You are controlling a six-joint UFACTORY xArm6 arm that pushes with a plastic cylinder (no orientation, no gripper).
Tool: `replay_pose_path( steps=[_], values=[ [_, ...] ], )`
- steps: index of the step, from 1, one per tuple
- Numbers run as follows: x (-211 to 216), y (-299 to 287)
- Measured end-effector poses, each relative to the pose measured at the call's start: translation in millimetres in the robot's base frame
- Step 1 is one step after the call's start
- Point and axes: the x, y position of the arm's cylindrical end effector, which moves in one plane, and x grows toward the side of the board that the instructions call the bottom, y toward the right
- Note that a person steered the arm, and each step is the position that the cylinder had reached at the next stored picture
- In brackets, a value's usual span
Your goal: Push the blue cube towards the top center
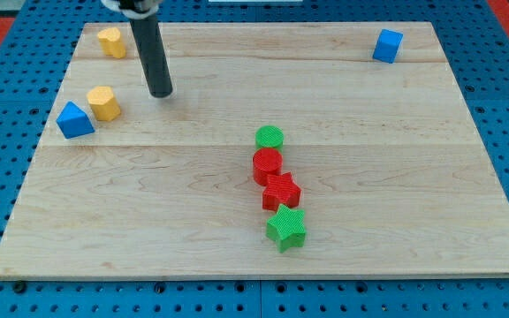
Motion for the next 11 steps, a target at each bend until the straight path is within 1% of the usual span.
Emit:
replay_pose_path(
  steps=[1,2,3,4,5,7,8,9,10,11],
  values=[
    [12.4,-30.8],
    [5.6,-60.3],
    [4.2,-64.1],
    [-0.2,-28.2],
    [-0.3,61.7],
    [-4.8,288.6],
    [-42.2,394.3],
    [-88.7,411.3],
    [-120.9,361.4],
    [-130.6,268.0]
  ],
)
